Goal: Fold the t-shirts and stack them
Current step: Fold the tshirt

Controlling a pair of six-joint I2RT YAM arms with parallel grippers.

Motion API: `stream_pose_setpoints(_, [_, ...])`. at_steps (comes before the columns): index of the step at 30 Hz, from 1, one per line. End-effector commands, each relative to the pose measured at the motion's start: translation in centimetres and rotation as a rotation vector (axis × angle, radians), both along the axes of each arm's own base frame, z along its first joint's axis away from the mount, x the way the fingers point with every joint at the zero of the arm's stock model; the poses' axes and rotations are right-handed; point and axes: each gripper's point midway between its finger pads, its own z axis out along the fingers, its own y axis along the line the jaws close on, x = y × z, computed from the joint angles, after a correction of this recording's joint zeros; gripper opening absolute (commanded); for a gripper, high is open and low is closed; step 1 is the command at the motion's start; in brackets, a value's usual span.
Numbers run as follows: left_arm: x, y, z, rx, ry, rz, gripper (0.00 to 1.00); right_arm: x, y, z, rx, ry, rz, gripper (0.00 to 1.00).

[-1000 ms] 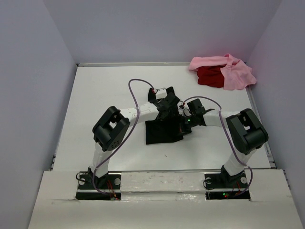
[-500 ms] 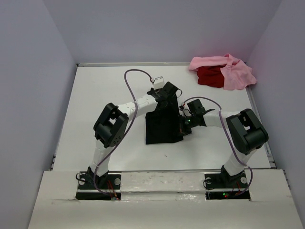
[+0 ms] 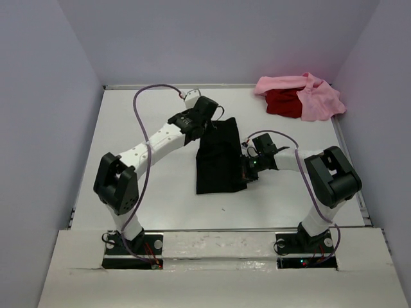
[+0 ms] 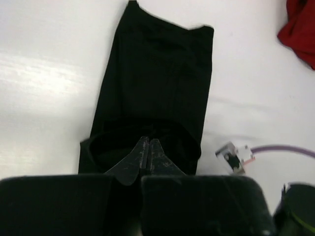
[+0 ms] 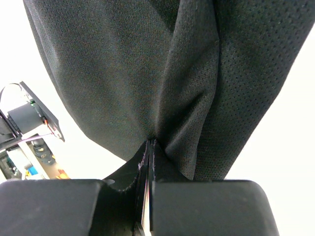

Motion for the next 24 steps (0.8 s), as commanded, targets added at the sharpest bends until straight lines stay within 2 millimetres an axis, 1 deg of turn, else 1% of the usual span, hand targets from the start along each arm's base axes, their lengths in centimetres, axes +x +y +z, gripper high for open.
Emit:
stream_pose_setpoints(1, [-5.8,0.8,-2.2,-0.065,0.162,-0.027,0.0,-0.5,-0.6,-1.0,-0.049,-0.001,0.01,0.0])
stream_pose_setpoints(2, [-7.0,0.5,-2.4,-0.118,0.208,-0.028,0.0,-0.4,-0.6,-1.0,-0.048,-0.002,0.01,0.0])
stream_pose_setpoints(3, [-7.5,0.9,-3.2,-0.12,0.227,-0.011,0.0,-0.4,-0.6,-1.1,-0.05,0.0,0.01,0.0])
stream_pose_setpoints(4, [-9.0,0.6,-4.7,-0.151,0.292,-0.018,0.0,-0.3,-0.6,-1.1,-0.05,-0.001,0.01,0.0])
stream_pose_setpoints(6, [-10.6,0.3,-5.6,-0.184,0.344,-0.032,0.0,-0.4,-0.6,-1.1,-0.049,0.002,0.011,0.0])
stream_pose_setpoints(7, [-11.4,0.4,-6.5,-0.184,0.37,-0.024,0.0,-0.3,-0.5,-1.1,-0.048,0.004,0.012,0.0])
stream_pose_setpoints(9, [-11.9,0.4,-7.3,-0.171,0.38,-0.027,0.0,-0.3,-0.5,-1.1,-0.049,0.002,0.011,0.0])
stream_pose_setpoints(14, [-12.2,0.0,-8.6,-0.131,0.38,-0.037,0.0,-0.1,-0.5,-1.0,-0.047,-0.001,0.012,0.0])
stream_pose_setpoints(15, [-12.2,-0.1,-9.1,-0.111,0.374,-0.041,0.0,-0.2,-0.5,-1.1,-0.049,0.0,0.01,0.0])
stream_pose_setpoints(17, [-11.9,-0.5,-9.3,-0.099,0.35,-0.044,0.0,-0.1,-0.5,-1.0,-0.048,-0.001,0.009,0.0])
stream_pose_setpoints(18, [-11.7,-0.5,-9.8,-0.078,0.339,-0.041,0.0,-0.2,-0.5,-1.0,-0.049,-0.001,0.01,0.0])
stream_pose_setpoints(20, [-11.2,-0.8,-9.9,-0.058,0.315,-0.043,0.0,-0.2,-0.6,-1.0,-0.051,-0.002,0.009,0.0])
stream_pose_setpoints(23, [-10.4,-1.5,-10.9,-0.021,0.307,-0.052,0.0,-0.3,-0.6,-1.1,-0.052,-0.001,0.009,0.0])
stream_pose_setpoints(24, [-10.1,-1.8,-11.5,-0.006,0.311,-0.052,0.0,-0.2,-0.6,-1.0,-0.051,-0.003,0.01,0.0])
